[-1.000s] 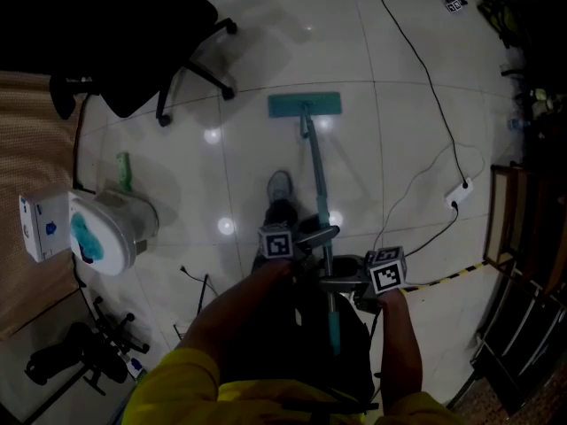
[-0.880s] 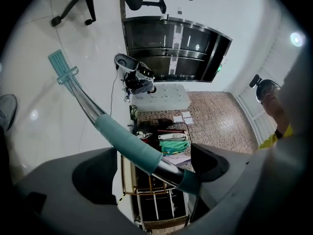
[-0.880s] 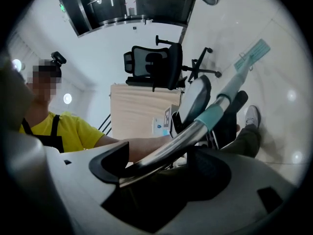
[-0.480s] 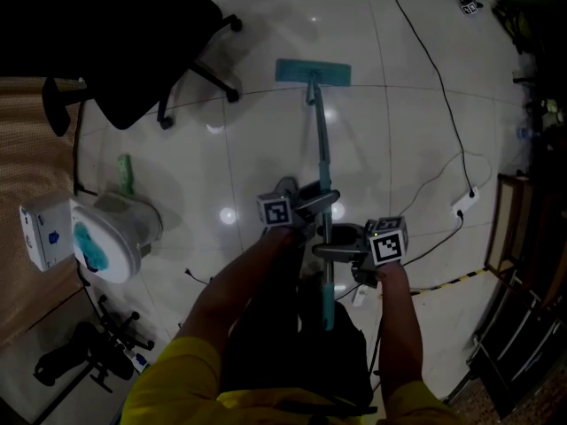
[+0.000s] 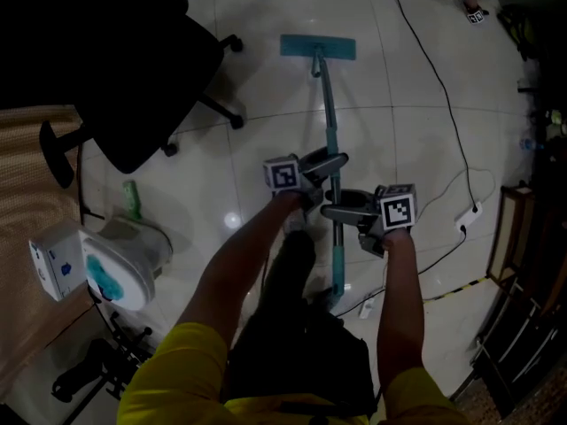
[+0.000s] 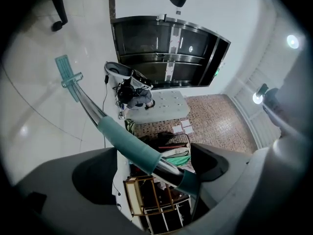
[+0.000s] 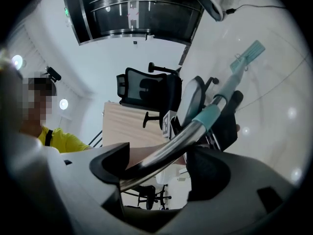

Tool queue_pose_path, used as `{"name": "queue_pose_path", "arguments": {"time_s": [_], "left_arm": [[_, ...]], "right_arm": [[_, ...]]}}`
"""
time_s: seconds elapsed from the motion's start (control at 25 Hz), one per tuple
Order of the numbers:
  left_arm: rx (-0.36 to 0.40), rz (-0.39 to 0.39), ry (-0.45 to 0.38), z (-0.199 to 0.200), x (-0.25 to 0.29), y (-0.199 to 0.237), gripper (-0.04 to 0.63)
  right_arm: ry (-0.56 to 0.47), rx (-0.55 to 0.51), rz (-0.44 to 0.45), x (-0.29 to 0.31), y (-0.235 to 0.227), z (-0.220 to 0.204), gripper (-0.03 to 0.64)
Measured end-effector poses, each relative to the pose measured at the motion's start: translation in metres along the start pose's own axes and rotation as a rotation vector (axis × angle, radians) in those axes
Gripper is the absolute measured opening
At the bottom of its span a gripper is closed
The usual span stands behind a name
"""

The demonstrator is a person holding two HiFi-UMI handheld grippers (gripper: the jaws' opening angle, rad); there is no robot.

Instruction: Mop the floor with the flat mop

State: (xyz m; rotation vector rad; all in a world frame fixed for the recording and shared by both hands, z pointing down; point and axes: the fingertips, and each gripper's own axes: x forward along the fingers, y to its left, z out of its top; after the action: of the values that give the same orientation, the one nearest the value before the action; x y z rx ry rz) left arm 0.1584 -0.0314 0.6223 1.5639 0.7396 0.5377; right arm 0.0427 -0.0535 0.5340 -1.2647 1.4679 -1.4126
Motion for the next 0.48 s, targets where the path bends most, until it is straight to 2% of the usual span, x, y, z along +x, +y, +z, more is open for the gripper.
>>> {"name": "queue_pose_path", "arguments": {"time_s": [0.12, 0.24, 0.32, 0.48], "left_arm": [[0.0, 0.013, 0.032, 0.023, 0.012, 0.011, 0.46], [-0.008, 0.049, 0.043, 0.029, 0.014, 0.016, 0.46], [0.004, 0.051, 0.048, 0.019, 0.012, 0.011, 0.46], [0.016, 0.007, 0.038, -0.022, 0.001, -0.018, 0.46]], "right_arm": [[-0.036, 0.006, -0.009, 0.002, -0.008, 0.029, 0.359], [-0.054, 0.007, -0.007, 0.0, -0.009, 0.038, 0.362], [-0.049, 0.002, 0.001, -0.003, -0.004, 0.027, 0.366], [-0.009, -0.025, 0.009, -0.013, 0.018, -0.019, 0.374]]}}
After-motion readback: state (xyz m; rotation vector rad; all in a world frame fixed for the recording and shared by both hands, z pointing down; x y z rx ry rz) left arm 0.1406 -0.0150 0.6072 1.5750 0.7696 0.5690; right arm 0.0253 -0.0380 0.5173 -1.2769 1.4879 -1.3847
